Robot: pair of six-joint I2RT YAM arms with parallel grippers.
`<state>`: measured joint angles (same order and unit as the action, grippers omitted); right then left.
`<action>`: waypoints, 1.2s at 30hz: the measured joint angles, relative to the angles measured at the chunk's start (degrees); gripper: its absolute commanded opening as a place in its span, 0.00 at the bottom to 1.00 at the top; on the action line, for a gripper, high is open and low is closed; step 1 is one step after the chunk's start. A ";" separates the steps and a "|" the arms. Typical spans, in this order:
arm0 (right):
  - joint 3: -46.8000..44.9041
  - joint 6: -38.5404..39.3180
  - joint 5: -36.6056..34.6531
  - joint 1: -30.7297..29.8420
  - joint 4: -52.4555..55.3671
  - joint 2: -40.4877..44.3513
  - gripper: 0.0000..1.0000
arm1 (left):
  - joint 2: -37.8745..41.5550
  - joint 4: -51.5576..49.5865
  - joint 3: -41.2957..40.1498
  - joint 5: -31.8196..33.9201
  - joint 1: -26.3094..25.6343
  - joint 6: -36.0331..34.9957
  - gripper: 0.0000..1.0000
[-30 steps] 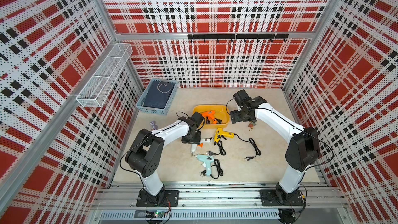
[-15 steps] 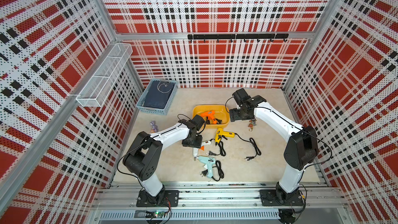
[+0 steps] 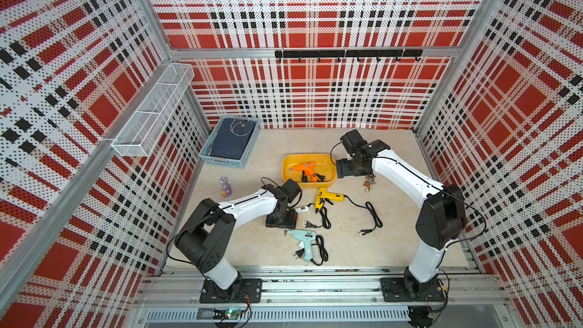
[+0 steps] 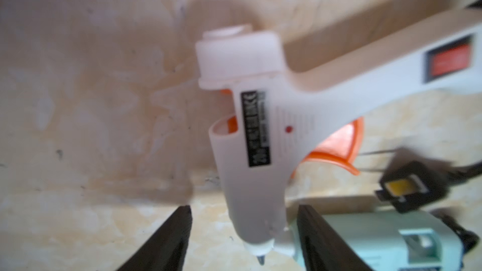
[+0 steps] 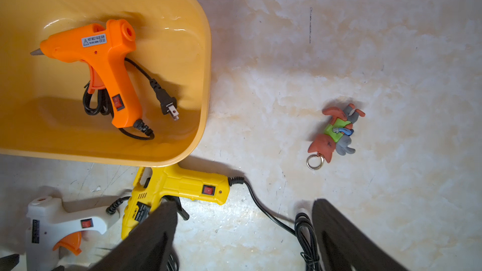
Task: Put the hot melt glue gun into the storage box
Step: Pick up the hot melt adhesive gun from the center of the board.
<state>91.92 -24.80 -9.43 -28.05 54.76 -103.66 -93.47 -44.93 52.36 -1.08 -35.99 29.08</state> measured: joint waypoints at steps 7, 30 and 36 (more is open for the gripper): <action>-0.55 0.02 0.13 0.00 -0.09 0.00 0.89 | -1.31 0.35 0.48 0.72 0.70 1.33 0.51; -0.24 0.15 0.15 0.00 -0.20 -0.31 0.89 | -5.27 -2.34 8.72 4.37 2.75 -4.42 0.04; 0.17 0.68 0.20 0.00 -0.22 -0.55 0.89 | -0.98 -11.23 23.06 4.50 7.58 -6.47 0.03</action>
<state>92.09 -24.12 -9.23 -28.05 54.54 -104.20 -94.45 -56.16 75.42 3.42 -28.40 22.61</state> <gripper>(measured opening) 0.885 0.360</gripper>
